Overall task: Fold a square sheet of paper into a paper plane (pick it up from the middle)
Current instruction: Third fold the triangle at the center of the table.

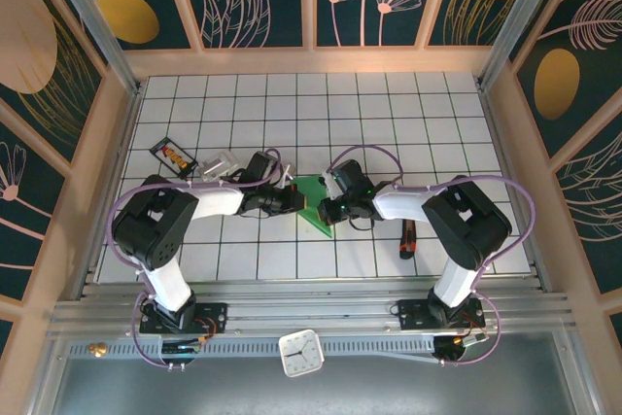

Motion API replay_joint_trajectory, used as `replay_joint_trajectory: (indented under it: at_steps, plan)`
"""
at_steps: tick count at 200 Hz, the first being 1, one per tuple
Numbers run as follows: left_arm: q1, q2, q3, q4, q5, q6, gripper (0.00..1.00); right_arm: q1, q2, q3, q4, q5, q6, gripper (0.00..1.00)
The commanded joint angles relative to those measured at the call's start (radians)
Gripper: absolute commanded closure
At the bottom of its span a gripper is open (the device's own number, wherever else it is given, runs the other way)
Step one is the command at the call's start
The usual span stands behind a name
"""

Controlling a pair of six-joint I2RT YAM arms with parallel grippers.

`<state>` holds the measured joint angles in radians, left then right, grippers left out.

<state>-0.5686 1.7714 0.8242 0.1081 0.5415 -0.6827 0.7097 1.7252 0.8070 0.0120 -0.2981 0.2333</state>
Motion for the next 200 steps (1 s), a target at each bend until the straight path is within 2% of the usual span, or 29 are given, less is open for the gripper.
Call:
replay_joint_trajectory:
  at_steps: [1,121,200]
  plan:
    - [0.001,0.023,0.030,-0.020,0.018,0.023,1.00,-0.001,0.056,-0.034,-0.122,0.053,-0.015,0.95]
    - [0.001,0.092,0.033,-0.127,-0.077,0.116,1.00,-0.003,0.034,-0.025,-0.131,0.059,-0.014,0.95]
    - [0.001,0.115,0.040,-0.199,-0.119,0.169,1.00,-0.004,-0.003,0.002,-0.155,0.054,-0.009,0.90]
